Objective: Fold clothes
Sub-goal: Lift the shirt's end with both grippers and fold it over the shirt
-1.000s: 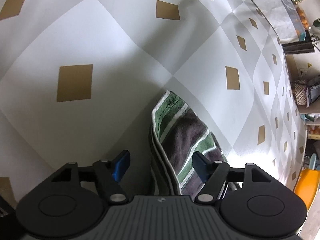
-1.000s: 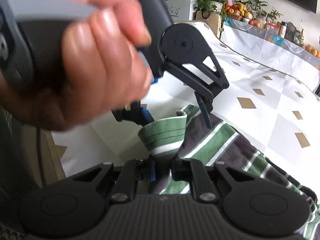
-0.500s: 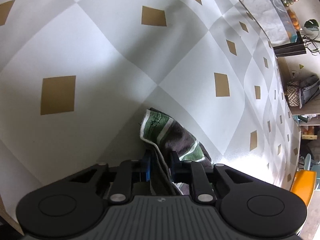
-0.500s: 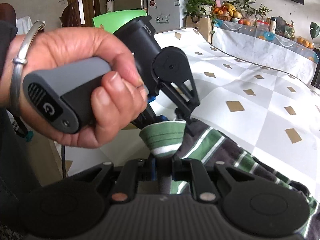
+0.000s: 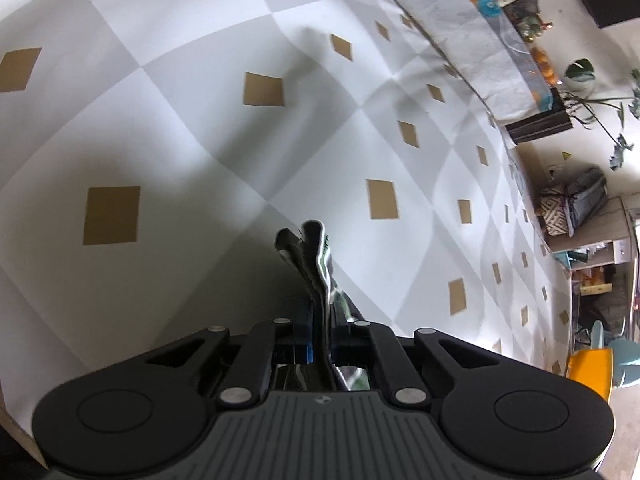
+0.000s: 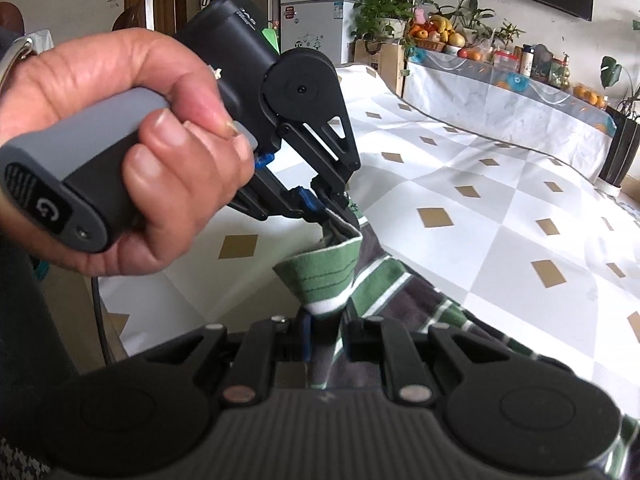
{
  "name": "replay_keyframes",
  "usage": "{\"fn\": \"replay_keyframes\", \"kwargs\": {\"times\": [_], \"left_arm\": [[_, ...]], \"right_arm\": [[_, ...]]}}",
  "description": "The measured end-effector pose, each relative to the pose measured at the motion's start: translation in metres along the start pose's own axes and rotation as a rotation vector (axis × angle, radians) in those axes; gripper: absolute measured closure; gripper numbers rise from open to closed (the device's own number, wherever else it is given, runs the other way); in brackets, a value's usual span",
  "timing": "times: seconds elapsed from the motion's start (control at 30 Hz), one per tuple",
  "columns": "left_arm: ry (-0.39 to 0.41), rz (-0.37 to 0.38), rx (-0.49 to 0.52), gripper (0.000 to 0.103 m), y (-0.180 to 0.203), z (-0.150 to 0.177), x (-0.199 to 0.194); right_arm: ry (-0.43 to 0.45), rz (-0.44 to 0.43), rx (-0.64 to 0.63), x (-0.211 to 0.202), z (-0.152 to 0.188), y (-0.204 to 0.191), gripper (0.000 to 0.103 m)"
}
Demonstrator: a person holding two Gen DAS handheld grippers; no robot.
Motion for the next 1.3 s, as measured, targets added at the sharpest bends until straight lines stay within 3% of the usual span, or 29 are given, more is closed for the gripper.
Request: {"fn": "replay_keyframes", "kwargs": {"times": [0.33, 0.7, 1.13, 1.3], "left_arm": [[-0.014, 0.066, -0.033, 0.098, 0.008, 0.019, 0.002], [-0.022, 0.109, 0.004, 0.098, 0.044, 0.035, 0.007], [-0.095, 0.129, 0.131, 0.098, 0.121, 0.074, 0.029], [-0.144, 0.13, 0.195, 0.098, 0.16, 0.097, 0.05]], "right_arm": [[0.022, 0.042, 0.014, -0.022, 0.008, 0.007, 0.091], [0.056, 0.101, 0.027, -0.046, 0.017, 0.022, 0.093], [0.061, 0.151, 0.217, -0.09, 0.05, 0.073, 0.092], [0.061, 0.177, 0.352, -0.111, 0.07, 0.105, 0.092]]}}
Point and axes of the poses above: each gripper's, at about its wrist camera, not at the fingertips, and x roughly the way its jaws point, y to its right, z to its underside, the point moved 4 cm from there along x, roughly the way its jaws point, and after that the axes turned 15 degrees about -y, right-handed, at the moved point
